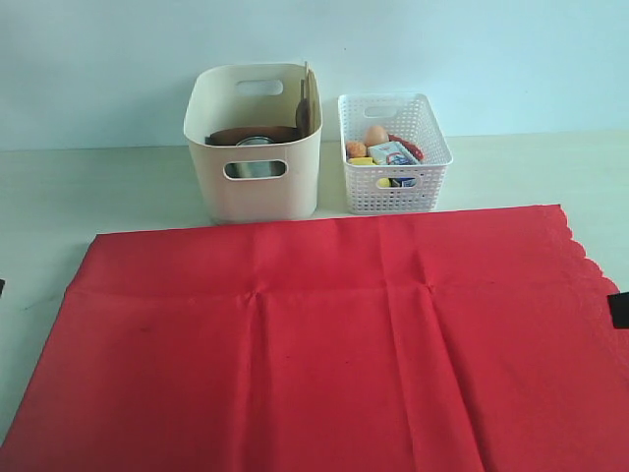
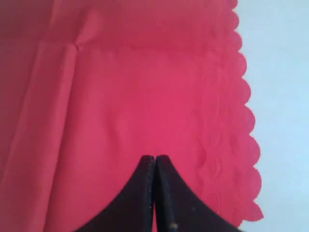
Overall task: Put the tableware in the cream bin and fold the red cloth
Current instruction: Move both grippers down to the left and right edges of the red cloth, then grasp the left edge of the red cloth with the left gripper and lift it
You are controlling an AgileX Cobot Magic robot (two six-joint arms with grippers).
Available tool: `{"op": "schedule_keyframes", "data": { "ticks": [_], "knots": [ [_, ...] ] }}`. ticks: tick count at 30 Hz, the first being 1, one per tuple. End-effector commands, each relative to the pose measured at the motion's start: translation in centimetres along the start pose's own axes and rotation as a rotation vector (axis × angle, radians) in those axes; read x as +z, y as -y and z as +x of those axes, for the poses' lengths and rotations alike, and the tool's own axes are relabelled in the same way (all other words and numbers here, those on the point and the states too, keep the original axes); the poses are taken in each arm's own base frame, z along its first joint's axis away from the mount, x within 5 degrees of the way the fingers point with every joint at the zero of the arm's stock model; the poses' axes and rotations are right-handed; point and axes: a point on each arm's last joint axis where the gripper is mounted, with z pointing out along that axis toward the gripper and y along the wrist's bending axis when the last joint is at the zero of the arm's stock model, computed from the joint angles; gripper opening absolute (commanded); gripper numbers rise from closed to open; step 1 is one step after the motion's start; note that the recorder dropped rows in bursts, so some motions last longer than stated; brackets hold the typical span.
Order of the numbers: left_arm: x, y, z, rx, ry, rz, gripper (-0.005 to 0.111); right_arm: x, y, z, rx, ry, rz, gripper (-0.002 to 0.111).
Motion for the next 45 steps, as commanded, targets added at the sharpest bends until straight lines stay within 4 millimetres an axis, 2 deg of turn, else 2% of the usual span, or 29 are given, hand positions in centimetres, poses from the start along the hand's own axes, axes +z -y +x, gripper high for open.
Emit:
{"op": "schedule_keyframes", "data": {
  "ticks": [1, 5, 8, 12, 14, 16, 22, 25, 29, 34, 39, 45],
  "knots": [
    [1.8, 0.1, -0.3, -0.038, -0.1, 0.023, 0.0, 2.6, -0.1, -1.1, -0.02, -0.163, 0.027, 0.0],
    [3.6, -0.5, -0.3, -0.08, -0.173, 0.024, 0.0, 5.2, -0.3, -1.9, -0.037, -0.307, 0.043, 0.0],
    [4.5, -1.9, -0.9, -0.168, -0.219, 0.017, 0.0, 6.9, -0.5, -2.6, -0.048, -0.374, 0.049, 0.0],
    [5.8, -4.7, -1.3, -0.339, -0.248, 0.01, 0.0, 8.7, -0.8, -4.4, -0.086, -0.403, 0.045, 0.0],
    [6.4, -5.8, -1.5, -0.375, -0.268, 0.029, 0.004, 9.3, -0.9, -5.6, -0.097, -0.4, 0.043, 0.0],
    [7.0, -6.6, -1.7, -0.393, -0.283, 0.06, 0.014, 9.9, -1.0, -6.4, -0.115, -0.404, 0.04, 0.0],
    [9.3, -7.0, -2.3, -0.376, -0.331, 0.205, 0.061, 12.4, -0.7, -8.5, -0.132, -0.464, 0.05, 0.0],
    [10.5, -7.1, -2.6, -0.348, -0.347, 0.255, 0.072, 13.7, -0.4, -8.7, -0.099, -0.495, 0.041, 0.0],
    [12.0, -7.2, -3.0, -0.334, -0.374, 0.332, 0.077, 14.9, -0.1, -8.3, -0.056, -0.529, -0.036, 0.0],
    [14.3, -7.6, -3.5, -0.326, -0.407, 0.403, 0.077, 15.0, 0.4, -8.2, -0.014, -0.539, -0.13, 0.0],
    [16.3, -8.0, -3.3, -0.349, -0.452, 0.422, 0.077, 15.4, 1.5, -8.1, 0.009, -0.547, -0.121, 0.0],
    [17.3, -8.1, -3.1, -0.361, -0.509, 0.472, 0.077, 16.5, 2.3, -7.3, 0.006, -0.603, -0.09, 0.0]
  ]
}}
